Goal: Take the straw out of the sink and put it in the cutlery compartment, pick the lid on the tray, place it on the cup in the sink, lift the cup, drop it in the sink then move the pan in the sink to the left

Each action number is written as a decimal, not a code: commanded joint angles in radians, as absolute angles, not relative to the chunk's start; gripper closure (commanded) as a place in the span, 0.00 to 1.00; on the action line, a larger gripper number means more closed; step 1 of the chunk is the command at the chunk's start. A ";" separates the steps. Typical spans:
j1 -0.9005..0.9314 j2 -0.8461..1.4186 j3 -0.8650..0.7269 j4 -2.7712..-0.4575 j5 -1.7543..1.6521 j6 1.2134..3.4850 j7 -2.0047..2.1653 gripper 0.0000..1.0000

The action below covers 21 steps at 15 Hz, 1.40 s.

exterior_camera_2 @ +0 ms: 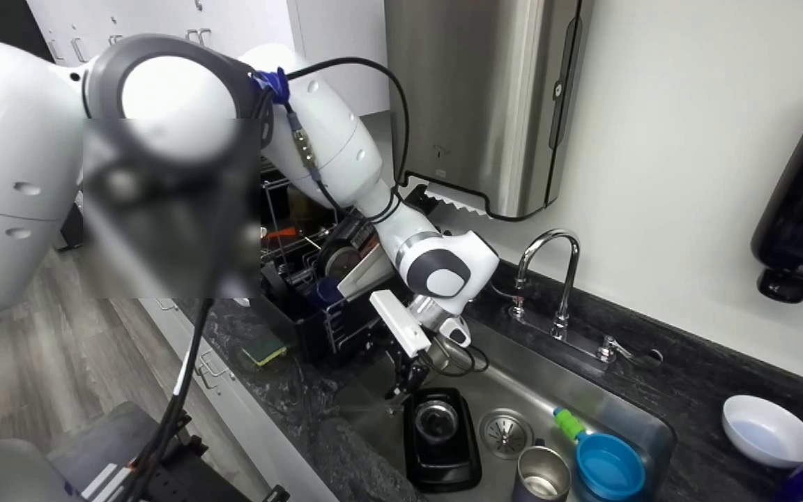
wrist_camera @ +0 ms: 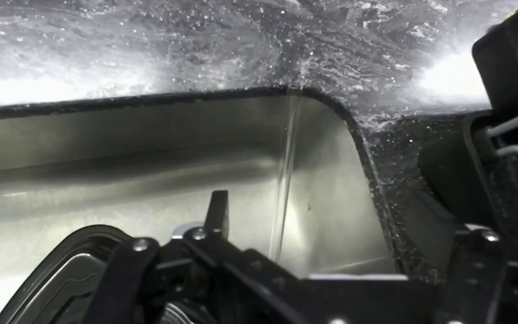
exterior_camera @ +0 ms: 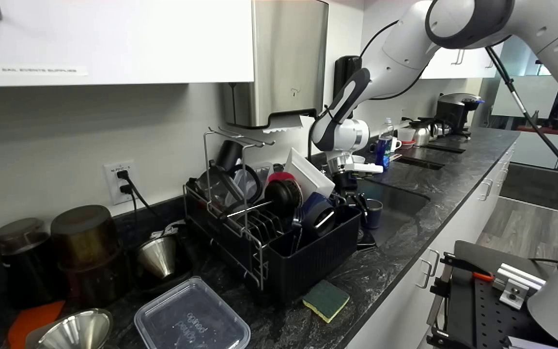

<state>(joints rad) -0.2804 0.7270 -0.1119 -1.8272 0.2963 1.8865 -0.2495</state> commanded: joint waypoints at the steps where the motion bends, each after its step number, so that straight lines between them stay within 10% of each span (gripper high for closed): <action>1: -0.319 0.793 -0.090 -1.749 0.303 1.818 -0.244 0.00; 21: -0.328 0.870 -0.074 -1.702 0.310 1.733 -0.233 0.00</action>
<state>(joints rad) -0.3134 0.8636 -0.0885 -1.7079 0.2968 1.7474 -0.2444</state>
